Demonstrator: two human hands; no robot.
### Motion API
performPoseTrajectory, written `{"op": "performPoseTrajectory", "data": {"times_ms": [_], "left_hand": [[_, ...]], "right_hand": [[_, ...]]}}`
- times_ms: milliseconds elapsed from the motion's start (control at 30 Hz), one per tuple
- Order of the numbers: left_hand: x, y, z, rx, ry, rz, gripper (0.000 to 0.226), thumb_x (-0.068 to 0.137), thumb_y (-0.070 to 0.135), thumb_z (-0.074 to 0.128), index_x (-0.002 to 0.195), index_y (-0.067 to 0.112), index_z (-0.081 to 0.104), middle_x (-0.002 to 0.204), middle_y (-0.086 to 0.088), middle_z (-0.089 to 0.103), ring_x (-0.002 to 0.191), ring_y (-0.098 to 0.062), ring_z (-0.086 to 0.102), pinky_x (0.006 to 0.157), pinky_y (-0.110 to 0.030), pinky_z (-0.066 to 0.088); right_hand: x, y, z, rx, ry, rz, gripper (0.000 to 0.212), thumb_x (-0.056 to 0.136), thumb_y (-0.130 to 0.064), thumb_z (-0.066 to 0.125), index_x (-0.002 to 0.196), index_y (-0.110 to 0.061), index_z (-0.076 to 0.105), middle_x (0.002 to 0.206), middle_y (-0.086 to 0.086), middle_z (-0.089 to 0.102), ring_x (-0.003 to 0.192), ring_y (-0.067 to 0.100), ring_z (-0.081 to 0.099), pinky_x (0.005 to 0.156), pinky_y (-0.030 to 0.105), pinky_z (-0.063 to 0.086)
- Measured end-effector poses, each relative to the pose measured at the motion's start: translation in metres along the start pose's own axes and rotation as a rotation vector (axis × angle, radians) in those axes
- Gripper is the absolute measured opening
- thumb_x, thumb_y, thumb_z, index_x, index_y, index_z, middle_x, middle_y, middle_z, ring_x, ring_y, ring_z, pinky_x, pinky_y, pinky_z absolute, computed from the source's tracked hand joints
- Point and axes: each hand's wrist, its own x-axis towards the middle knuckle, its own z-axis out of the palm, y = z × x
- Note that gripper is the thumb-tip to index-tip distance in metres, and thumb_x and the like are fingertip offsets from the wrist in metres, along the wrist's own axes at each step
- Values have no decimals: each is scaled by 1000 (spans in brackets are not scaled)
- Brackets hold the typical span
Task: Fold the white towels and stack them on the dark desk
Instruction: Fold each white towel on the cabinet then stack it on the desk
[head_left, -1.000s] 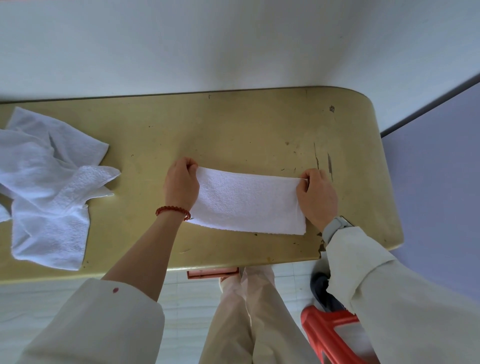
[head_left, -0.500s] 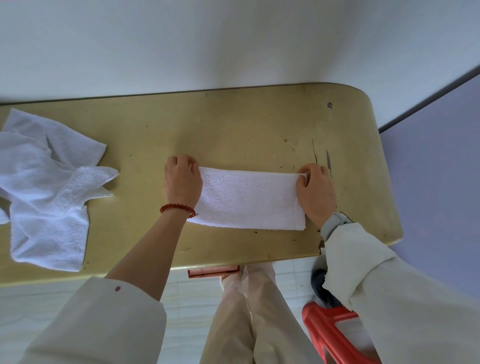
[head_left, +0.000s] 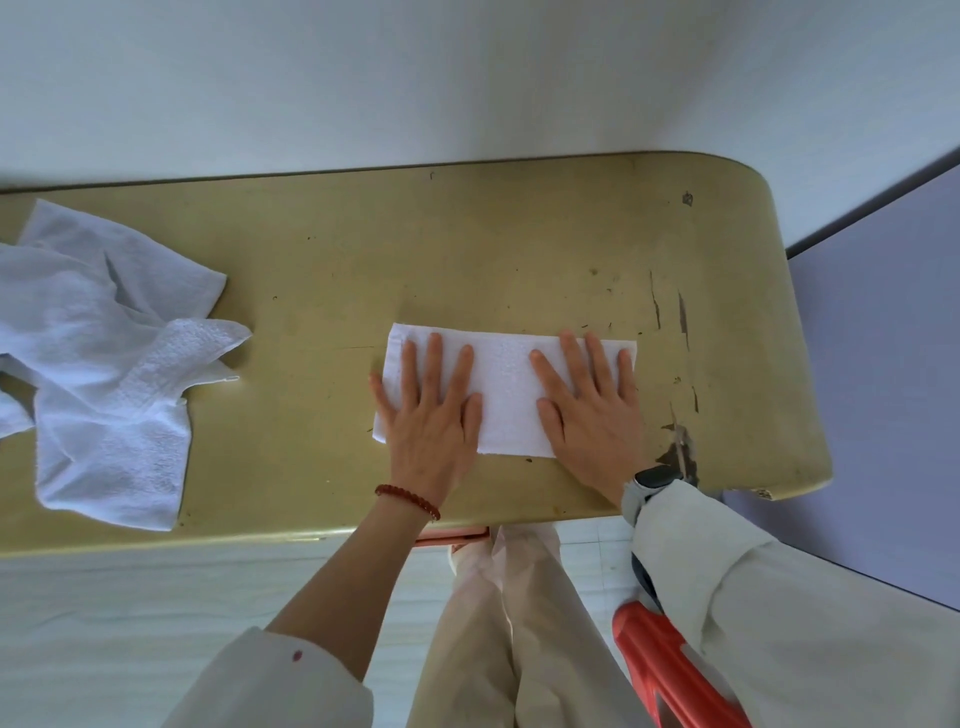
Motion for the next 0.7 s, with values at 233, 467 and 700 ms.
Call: {"op": "performPoseTrajectory", "data": {"times_ms": [233, 467, 700], "left_hand": [[0, -3, -10, -54, 38, 9, 50, 92, 36, 25, 140, 23, 30, 148, -12, 33, 137, -36, 24, 103, -66, 11], [-23, -15, -12, 65, 178, 19, 40, 88, 33, 40, 123, 20, 55, 132, -8, 53, 123, -29, 47, 100, -58, 29], [-21, -11, -27, 135, 244, -108, 26, 80, 30, 50, 100, 21, 64, 93, -2, 62, 87, -28, 56, 90, -46, 30]], "right_hand": [[-1, 9, -5, 238, 107, 58, 45, 93, -27, 28, 135, -12, 36, 147, 18, 32, 137, 30, 22, 114, 44, 10], [-17, 25, -30, 293, 312, 283, 33, 83, -18, 42, 105, -5, 63, 100, 16, 60, 88, 34, 57, 73, 40, 47], [-33, 11, -30, 278, 262, 160, 29, 85, -22, 42, 87, -6, 67, 82, 11, 62, 71, 28, 57, 58, 30, 46]]}}
